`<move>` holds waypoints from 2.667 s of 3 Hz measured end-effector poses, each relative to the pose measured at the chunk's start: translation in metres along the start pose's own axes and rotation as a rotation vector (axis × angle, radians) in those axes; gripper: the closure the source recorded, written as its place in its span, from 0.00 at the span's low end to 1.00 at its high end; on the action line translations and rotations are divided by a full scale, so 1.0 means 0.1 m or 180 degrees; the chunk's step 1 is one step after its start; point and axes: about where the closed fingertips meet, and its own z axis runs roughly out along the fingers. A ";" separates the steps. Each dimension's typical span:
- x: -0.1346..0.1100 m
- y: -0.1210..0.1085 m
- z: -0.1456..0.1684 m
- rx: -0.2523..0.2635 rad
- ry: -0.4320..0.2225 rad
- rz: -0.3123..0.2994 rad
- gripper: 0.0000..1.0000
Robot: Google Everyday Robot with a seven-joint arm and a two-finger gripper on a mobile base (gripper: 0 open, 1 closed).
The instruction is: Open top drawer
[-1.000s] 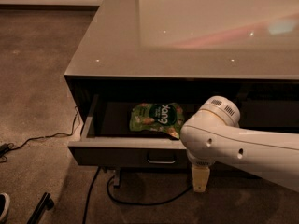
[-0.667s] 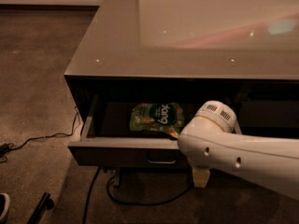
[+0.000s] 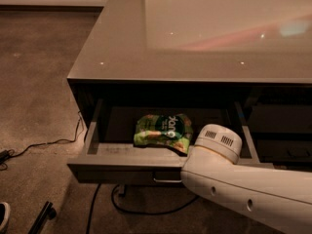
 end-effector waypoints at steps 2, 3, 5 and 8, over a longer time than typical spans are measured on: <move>0.03 -0.04 -0.12 0.0000 0.0000 0.0000 0.00; 0.03 -0.02 -0.14 0.0006 0.0004 -0.0020 0.00; 0.10 0.14 -0.65 0.0393 0.0175 0.0097 0.00; 0.12 -0.02 -0.52 0.0472 -0.0145 0.0221 0.00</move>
Offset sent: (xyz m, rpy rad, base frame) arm 0.0000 0.0000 0.0078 0.0000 0.0000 0.0000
